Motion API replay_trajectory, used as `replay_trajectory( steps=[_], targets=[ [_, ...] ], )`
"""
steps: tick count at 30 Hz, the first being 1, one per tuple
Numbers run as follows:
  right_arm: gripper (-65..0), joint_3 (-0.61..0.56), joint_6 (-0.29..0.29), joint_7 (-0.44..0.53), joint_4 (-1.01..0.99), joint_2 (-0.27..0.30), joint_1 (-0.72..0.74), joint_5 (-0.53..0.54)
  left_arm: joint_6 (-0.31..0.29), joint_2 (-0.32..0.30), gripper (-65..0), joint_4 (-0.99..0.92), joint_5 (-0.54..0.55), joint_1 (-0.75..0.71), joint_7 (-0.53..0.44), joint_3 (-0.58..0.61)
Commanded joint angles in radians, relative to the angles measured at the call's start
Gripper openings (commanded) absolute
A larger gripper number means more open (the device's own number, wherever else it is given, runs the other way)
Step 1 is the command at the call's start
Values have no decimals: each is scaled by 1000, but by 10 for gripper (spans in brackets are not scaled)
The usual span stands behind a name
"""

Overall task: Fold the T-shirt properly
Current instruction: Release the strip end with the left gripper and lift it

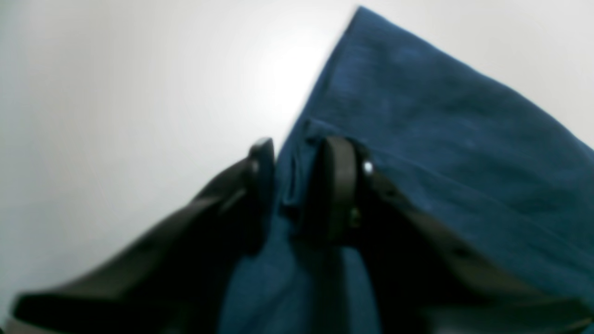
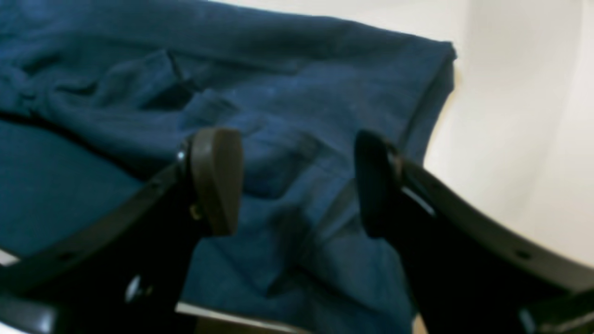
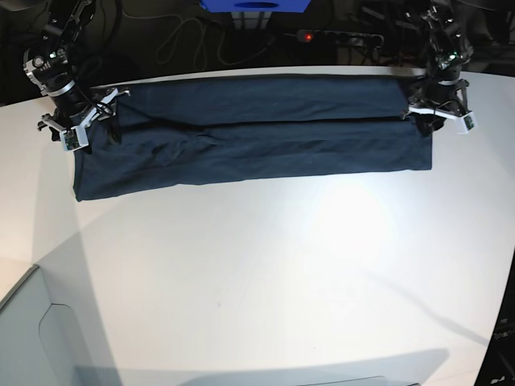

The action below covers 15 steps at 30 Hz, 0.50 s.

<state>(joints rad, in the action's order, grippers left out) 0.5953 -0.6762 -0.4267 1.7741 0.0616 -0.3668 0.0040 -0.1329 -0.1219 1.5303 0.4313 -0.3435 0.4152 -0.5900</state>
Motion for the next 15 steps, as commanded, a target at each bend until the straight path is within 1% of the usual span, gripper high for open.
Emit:
replay_trajectory(
  steps=[1, 4, 10, 14, 15],
  targets=[
    [-289, 5, -22, 22, 17, 10, 4, 17, -4, -8, -560, 9, 4, -4, 7, 5],
    [-290, 5, -22, 22, 17, 10, 4, 17, -4, -5, -650, 9, 4, -1, 7, 11],
    [-291, 5, -22, 22, 14, 11, 7, 17, -4, -2, -650, 42, 4, -4, 9, 3],
    [-285, 5, -22, 22, 10, 14, 10, 15, -4, 9, -650, 158, 4, -35, 7, 8],
    [-285, 5, -22, 22, 8, 14, 10, 15, -4, 21, -650, 197, 4, -42, 7, 8]
  ],
)
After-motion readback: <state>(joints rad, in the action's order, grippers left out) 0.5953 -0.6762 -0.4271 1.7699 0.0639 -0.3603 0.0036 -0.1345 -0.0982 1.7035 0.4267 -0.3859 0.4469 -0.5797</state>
